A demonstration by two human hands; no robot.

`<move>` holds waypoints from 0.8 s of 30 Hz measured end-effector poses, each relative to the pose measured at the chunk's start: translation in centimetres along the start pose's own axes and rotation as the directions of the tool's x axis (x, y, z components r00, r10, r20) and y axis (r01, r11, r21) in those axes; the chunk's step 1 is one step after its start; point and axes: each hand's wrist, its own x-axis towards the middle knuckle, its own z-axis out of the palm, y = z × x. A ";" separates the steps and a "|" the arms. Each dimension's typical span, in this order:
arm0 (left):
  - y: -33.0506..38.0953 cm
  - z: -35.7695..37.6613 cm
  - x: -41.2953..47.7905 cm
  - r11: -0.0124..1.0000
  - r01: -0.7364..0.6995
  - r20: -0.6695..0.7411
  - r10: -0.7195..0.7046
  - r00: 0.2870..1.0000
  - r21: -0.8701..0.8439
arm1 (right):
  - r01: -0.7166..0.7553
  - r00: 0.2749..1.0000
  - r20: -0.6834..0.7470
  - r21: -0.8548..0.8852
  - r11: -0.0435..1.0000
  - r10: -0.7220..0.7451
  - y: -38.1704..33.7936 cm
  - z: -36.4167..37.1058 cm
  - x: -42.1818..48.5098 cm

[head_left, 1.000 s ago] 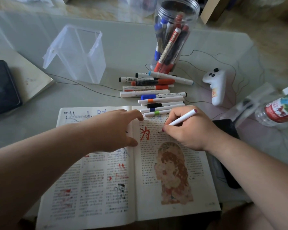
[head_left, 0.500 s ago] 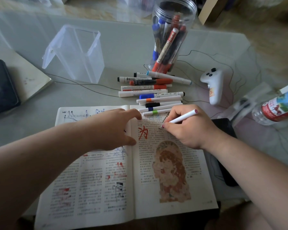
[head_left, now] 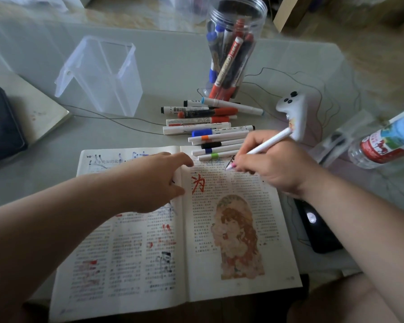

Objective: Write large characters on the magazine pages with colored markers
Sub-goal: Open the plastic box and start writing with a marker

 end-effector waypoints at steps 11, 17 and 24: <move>2.2 2.6 -3.9 0.837 0.134 0.070 -0.114 0.991 -0.531 | -0.076 0.994 -0.045 0.324 0.943 0.096 -0.6 -0.3 -3.2; 4.0 2.9 -5.7 0.650 0.198 0.098 -0.186 0.978 -0.734 | -0.124 0.990 -0.013 0.415 0.901 0.142 -0.8 0.0 -6.1; 5.5 3.4 -7.6 0.490 0.158 0.112 -0.122 0.986 -0.857 | -0.102 0.993 0.098 0.523 0.846 0.060 -0.5 0.2 -9.0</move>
